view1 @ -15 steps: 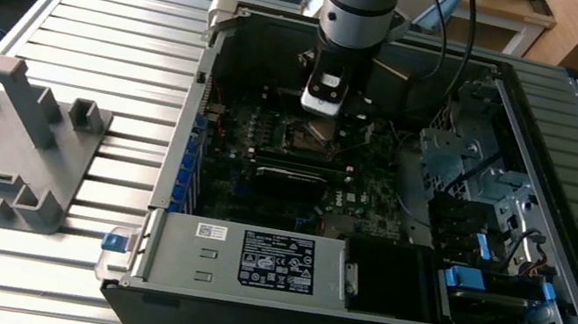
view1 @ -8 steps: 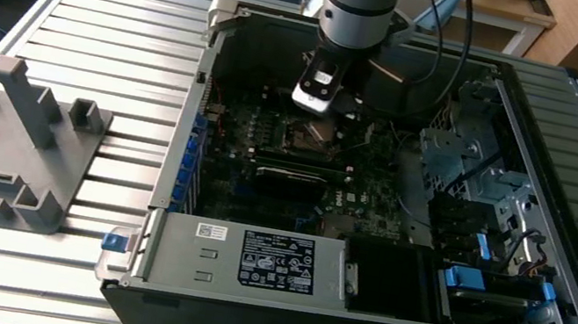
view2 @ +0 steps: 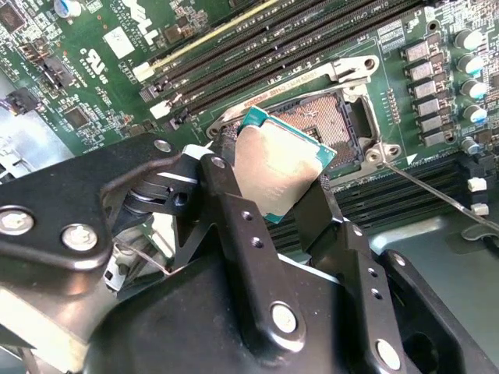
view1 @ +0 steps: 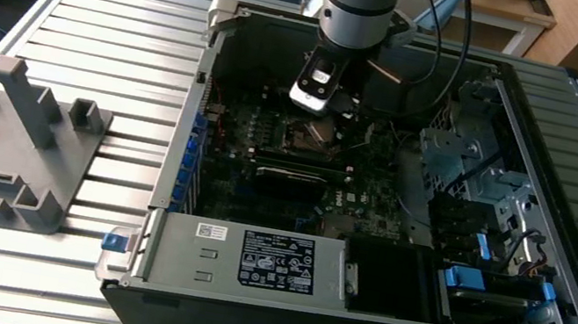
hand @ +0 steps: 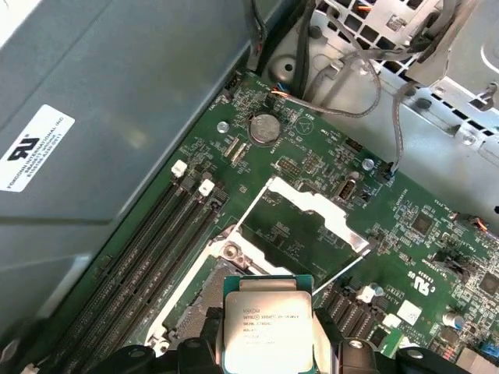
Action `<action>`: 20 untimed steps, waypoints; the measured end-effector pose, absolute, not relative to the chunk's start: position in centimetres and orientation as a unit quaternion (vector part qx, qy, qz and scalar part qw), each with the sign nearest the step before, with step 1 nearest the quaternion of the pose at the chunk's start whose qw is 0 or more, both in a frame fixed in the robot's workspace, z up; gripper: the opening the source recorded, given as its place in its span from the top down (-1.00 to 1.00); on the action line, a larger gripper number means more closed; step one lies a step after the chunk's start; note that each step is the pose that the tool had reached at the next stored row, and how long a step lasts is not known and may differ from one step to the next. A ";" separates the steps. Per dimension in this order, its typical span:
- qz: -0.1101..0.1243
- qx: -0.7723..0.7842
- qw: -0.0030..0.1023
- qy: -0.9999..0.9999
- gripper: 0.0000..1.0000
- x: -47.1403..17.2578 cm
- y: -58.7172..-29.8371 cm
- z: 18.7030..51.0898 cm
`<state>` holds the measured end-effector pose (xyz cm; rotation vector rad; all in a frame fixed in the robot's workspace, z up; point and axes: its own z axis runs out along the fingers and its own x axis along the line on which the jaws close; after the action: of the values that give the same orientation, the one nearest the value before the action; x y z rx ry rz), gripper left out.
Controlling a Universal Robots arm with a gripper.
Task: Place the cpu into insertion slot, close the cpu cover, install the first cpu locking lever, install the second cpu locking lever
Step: 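Place the cpu into insertion slot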
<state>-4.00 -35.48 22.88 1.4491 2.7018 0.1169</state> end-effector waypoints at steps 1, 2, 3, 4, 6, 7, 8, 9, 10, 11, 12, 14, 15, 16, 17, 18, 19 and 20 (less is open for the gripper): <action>0.038 0.476 0.037 0.878 -0.08 -4.0 -35.5 22.9; 0.038 0.483 0.037 0.874 -0.08 -4.0 -35.5 22.9; 0.037 0.491 0.038 0.869 -0.08 -4.0 -35.5 22.9; 0.037 0.500 0.038 0.865 -0.08 -4.0 -35.5 22.8; 0.036 0.515 0.039 0.856 -0.08 -4.0 -35.5 22.8; 0.036 0.523 0.039 0.851 -0.08 -4.0 -35.5 22.8; 0.036 0.530 0.039 0.846 -0.08 -4.0 -35.5 22.8; 0.035 0.538 0.040 0.841 -0.08 -4.0 -35.5 22.8; 0.035 0.545 0.040 0.836 -0.08 -4.0 -35.5 22.8; 0.034 0.553 0.040 0.832 -0.08 -4.0 -35.5 22.8; 0.034 0.560 0.040 0.826 -0.08 -4.0 -35.5 22.8; 0.033 0.576 0.041 0.816 -0.08 -4.0 -35.5 22.8; 0.033 0.583 0.041 0.811 -0.08 -4.0 -35.5 22.8; 0.033 0.590 0.042 0.805 -0.08 -4.0 -35.5 22.8; 0.032 0.609 0.042 0.791 -0.08 -4.0 -35.4 22.7; 0.032 0.610 0.043 0.791 -0.08 -4.0 -35.3 22.7; 0.032 0.610 0.042 0.791 -0.08 -4.0 -35.2 22.7; 0.032 0.610 0.043 0.790 -0.08 -4.0 -35.0 22.7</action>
<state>-4.02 -35.03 22.73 1.8671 2.4181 0.0964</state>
